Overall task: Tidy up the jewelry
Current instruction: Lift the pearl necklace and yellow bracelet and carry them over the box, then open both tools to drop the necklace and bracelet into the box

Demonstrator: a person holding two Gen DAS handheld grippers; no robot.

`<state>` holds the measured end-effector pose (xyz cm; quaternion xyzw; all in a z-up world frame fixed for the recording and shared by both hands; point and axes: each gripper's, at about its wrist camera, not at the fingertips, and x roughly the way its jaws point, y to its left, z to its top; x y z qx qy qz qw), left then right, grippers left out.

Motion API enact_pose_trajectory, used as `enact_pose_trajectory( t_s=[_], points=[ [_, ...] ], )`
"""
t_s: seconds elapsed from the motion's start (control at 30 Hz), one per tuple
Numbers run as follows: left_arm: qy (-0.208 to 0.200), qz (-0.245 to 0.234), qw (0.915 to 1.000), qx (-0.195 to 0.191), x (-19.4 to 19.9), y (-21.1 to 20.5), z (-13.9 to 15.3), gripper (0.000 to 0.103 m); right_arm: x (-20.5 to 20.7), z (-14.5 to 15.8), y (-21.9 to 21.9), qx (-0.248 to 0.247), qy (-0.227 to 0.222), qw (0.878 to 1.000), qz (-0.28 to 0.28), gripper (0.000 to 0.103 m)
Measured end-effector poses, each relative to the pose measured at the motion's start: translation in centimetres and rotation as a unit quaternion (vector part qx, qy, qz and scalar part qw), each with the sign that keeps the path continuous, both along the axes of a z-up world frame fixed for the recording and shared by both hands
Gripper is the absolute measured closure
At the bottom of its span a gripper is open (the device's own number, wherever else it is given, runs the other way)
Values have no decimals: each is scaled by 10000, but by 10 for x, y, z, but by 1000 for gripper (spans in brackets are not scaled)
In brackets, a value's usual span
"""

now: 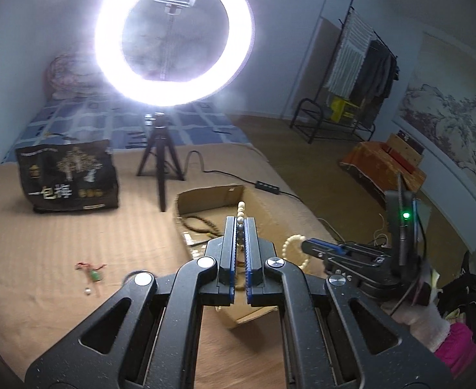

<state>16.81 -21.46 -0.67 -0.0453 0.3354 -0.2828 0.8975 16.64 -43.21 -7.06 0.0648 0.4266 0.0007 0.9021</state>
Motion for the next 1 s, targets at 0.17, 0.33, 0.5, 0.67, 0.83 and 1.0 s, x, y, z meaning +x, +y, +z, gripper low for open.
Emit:
enact_pose_trajectory(
  t_s=[0.17, 0.33, 0.5, 0.67, 0.83, 1.0],
  points=[
    [77, -161, 9998, 18, 4, -24, -9, 101, 2, -6, -10, 5, 74, 9999, -96, 97],
    [192, -248, 9994, 132, 10, -39, -24, 101, 4, -14, -16, 0, 166, 9998, -136, 97],
    [414, -292, 9981, 340, 16, -47, -47, 101, 7, -24, -21, -32, 317, 9993, -176, 97],
    [781, -304, 9948, 580, 23, -50, -79, 101, 9, -31, -23, -52, 432, 9989, -195, 97],
    [1007, -255, 9921, 697, 28, -49, -96, 101, 11, -38, -22, -88, 557, 9983, -164, 97],
    [1099, -250, 9908, 755, 31, -49, -103, 101, 11, -40, -19, -138, 606, 9980, -132, 97]
  ],
)
